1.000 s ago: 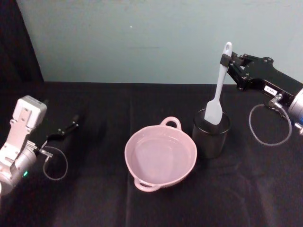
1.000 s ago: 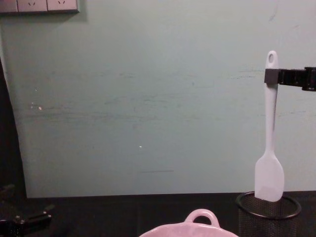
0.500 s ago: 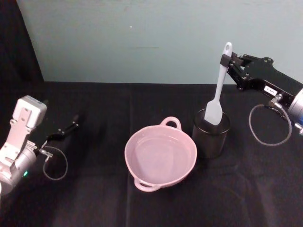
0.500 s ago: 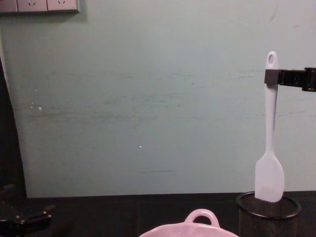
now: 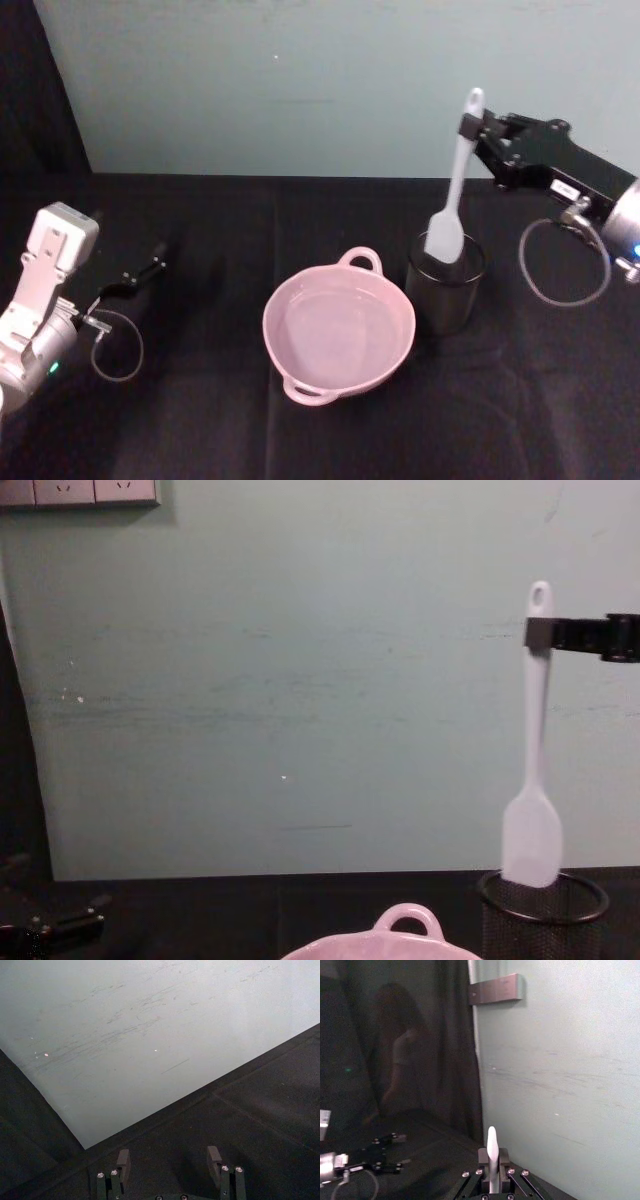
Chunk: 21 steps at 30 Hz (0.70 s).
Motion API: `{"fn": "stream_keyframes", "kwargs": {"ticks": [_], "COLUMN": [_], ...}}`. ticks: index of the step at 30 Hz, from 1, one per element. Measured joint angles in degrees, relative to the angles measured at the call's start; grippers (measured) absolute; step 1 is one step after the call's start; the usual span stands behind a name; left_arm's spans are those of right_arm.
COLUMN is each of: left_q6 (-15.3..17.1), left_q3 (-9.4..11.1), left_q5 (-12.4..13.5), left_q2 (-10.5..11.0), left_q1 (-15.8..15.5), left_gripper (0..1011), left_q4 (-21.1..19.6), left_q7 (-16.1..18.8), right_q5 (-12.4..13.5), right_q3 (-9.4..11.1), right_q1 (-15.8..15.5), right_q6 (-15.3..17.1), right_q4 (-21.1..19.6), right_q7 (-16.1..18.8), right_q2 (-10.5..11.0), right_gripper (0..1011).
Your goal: Use the one hand to pick up the spoon and stir the clear water in the bowl.
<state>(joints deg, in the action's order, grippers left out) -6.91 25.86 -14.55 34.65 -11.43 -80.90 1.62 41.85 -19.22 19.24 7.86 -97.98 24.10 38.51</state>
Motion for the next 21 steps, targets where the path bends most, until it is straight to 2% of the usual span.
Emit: {"fn": "stream_keyframes", "kwargs": {"ticks": [8, 11, 12, 17, 21], "left_q6": [0.0, 0.0, 0.0, 0.0, 0.0], "left_q3": [0.0, 0.0, 0.0, 0.0, 0.0], "left_q5": [0.0, 0.0, 0.0, 0.0, 0.0], "left_q2": [0.0, 0.0, 0.0, 0.0, 0.0], "left_q1": [0.0, 0.0, 0.0, 0.0, 0.0], "left_gripper": [1005, 1005, 1005, 1005, 1005], "left_q4": [0.0, 0.0, 0.0, 0.0, 0.0], "left_q7": [0.0, 0.0, 0.0, 0.0, 0.0], "right_q5": [-1.4, -2.3, -2.3, -4.3, -5.7], "right_q3": [-3.9, -6.5, -6.5, -9.4, -10.5], "right_q1": [3.0, 4.1, 4.1, 3.9, 2.8], "right_q6": [1.0, 0.6, 0.6, -2.1, -3.7], "right_q4": [0.6, 1.3, 1.3, 2.9, 3.6], "right_q7": [2.3, 3.6, 3.6, 4.9, 5.2], "right_q2": [-3.2, -5.1, -5.1, -7.4, -8.2], "right_gripper": [117, 117, 117, 117, 117]}}
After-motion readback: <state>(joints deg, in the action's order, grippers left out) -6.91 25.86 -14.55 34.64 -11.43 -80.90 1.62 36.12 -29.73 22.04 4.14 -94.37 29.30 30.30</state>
